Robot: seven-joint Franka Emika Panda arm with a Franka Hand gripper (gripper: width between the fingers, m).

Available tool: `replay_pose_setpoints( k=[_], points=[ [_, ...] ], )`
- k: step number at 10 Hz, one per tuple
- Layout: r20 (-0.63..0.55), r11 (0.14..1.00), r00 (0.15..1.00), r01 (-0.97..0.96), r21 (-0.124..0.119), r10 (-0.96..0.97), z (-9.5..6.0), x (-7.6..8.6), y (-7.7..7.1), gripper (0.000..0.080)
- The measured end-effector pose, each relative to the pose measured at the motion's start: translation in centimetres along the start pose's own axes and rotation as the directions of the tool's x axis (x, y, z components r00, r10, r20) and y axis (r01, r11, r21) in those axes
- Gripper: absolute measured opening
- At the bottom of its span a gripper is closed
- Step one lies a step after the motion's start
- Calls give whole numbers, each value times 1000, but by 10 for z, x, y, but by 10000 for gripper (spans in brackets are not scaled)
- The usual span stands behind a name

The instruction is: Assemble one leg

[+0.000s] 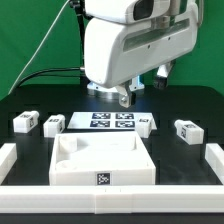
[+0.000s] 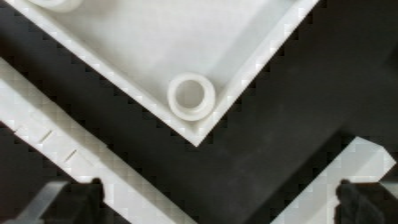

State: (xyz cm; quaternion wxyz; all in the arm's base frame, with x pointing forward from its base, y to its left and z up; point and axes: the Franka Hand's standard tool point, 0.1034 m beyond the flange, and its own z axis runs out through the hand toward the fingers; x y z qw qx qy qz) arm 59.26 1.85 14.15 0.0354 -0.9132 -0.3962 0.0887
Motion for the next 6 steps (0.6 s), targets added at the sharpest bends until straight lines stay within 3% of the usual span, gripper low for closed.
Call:
replay_pose_setpoints(
  k=[6],
  points=[
    [0,1000,1000,0,0,0,0,0,0,650]
  ],
)
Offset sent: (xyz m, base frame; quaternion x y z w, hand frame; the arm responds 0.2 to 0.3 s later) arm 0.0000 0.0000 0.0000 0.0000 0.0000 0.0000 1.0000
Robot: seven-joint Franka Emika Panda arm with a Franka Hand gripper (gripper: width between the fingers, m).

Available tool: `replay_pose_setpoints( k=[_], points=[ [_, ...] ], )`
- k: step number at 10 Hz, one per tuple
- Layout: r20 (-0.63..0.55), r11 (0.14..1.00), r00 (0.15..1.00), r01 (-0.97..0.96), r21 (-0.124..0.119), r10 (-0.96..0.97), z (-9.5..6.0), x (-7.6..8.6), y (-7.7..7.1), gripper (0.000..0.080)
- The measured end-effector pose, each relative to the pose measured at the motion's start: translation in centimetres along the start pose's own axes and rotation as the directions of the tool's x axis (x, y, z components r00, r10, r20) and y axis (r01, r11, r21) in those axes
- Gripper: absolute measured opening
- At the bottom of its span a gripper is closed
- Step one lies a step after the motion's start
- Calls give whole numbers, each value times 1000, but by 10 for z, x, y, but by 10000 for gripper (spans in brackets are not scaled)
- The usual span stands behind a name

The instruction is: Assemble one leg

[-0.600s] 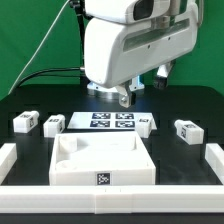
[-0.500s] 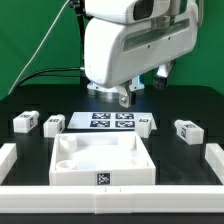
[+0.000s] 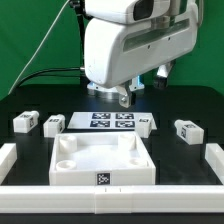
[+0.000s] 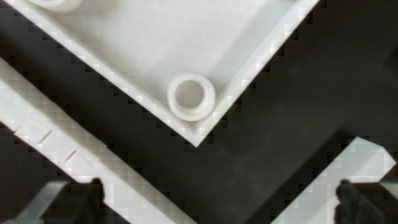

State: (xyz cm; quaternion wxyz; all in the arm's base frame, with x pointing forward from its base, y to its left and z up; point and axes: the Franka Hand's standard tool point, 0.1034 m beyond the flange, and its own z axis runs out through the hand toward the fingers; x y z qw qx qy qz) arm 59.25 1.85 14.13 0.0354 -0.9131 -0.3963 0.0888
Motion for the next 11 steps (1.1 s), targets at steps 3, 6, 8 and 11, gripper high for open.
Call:
replay_pose_setpoints(
  k=[3,6,8,11],
  points=[
    [3,996,996,87,-2,-87,-1,-3,0,650],
    [-27,985,985,169,-41,-170,27,-22,-19,650],
    [-50,979,979,193,-71,-196,52,-32,-30,650],
    [-58,978,979,191,-79,-196,57,-35,-31,650]
  ],
)
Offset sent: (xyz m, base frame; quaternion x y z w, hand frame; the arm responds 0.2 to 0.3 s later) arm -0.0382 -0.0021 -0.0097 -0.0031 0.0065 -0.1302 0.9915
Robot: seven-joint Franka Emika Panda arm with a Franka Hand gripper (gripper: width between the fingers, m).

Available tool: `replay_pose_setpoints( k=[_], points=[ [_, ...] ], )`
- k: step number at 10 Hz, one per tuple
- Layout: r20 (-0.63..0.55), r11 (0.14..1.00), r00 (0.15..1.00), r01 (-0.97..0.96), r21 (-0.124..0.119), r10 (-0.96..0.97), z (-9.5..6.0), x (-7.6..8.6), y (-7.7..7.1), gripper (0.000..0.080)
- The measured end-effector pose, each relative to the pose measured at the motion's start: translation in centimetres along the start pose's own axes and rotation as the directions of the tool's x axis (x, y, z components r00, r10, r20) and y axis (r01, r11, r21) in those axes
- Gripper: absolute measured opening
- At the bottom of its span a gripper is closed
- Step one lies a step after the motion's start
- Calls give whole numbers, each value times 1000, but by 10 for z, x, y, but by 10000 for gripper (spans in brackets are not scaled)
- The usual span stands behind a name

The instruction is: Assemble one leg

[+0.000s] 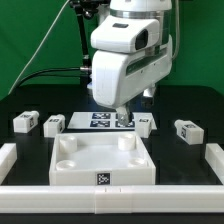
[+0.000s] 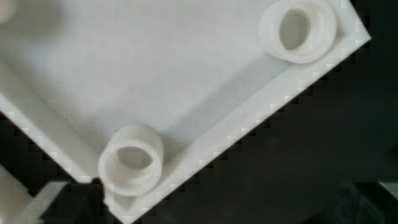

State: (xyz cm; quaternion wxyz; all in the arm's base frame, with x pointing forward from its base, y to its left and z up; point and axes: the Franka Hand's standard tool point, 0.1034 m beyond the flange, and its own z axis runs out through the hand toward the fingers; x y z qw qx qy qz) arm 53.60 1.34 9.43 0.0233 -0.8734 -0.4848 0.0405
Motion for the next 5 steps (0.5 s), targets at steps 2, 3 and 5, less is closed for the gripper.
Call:
replay_pose_setpoints(
  k=[2,3,5],
  points=[
    [0,1000,1000,0,0,0,1,0,0,650],
    [-17,999,1000,23,-36,-24,1,5,3,650],
    [-72,970,978,182,-163,-195,27,-6,-22,650]
  ],
)
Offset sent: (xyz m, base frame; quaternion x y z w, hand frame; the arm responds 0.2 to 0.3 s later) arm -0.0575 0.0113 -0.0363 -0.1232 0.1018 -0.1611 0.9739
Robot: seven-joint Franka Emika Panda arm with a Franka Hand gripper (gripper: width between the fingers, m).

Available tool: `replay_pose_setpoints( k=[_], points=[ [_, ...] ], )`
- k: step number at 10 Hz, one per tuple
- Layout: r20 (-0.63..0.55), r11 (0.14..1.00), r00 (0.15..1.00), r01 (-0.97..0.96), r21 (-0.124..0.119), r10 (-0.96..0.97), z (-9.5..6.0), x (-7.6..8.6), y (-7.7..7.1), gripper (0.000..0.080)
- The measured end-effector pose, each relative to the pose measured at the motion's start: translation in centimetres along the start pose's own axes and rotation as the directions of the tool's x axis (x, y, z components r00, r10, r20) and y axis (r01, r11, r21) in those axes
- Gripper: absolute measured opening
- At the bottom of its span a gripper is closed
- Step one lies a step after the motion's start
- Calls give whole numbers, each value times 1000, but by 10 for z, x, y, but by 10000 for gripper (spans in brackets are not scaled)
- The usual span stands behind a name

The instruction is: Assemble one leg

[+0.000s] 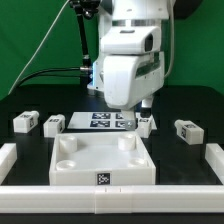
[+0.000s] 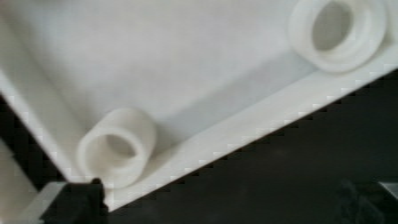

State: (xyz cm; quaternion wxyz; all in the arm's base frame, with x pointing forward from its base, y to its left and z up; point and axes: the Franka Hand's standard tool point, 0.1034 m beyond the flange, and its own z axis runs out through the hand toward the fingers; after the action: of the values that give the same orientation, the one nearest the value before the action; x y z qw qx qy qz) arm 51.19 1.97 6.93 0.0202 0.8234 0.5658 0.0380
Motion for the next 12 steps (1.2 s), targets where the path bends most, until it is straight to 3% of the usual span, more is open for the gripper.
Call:
replay_pose_setpoints(
  k=[1,3,8,11,12],
  points=[
    [8,996,996,94,-5,-94,8,-4,-13,650],
    [47,986,985,164,14,-165,12,-8,-19,650],
    [46,986,985,164,17,-164,13,-10,-20,650],
    [53,922,921,382,60,-385,26,-42,-43,650],
    [59,910,909,409,63,-413,28,-49,-44,650]
  ],
)
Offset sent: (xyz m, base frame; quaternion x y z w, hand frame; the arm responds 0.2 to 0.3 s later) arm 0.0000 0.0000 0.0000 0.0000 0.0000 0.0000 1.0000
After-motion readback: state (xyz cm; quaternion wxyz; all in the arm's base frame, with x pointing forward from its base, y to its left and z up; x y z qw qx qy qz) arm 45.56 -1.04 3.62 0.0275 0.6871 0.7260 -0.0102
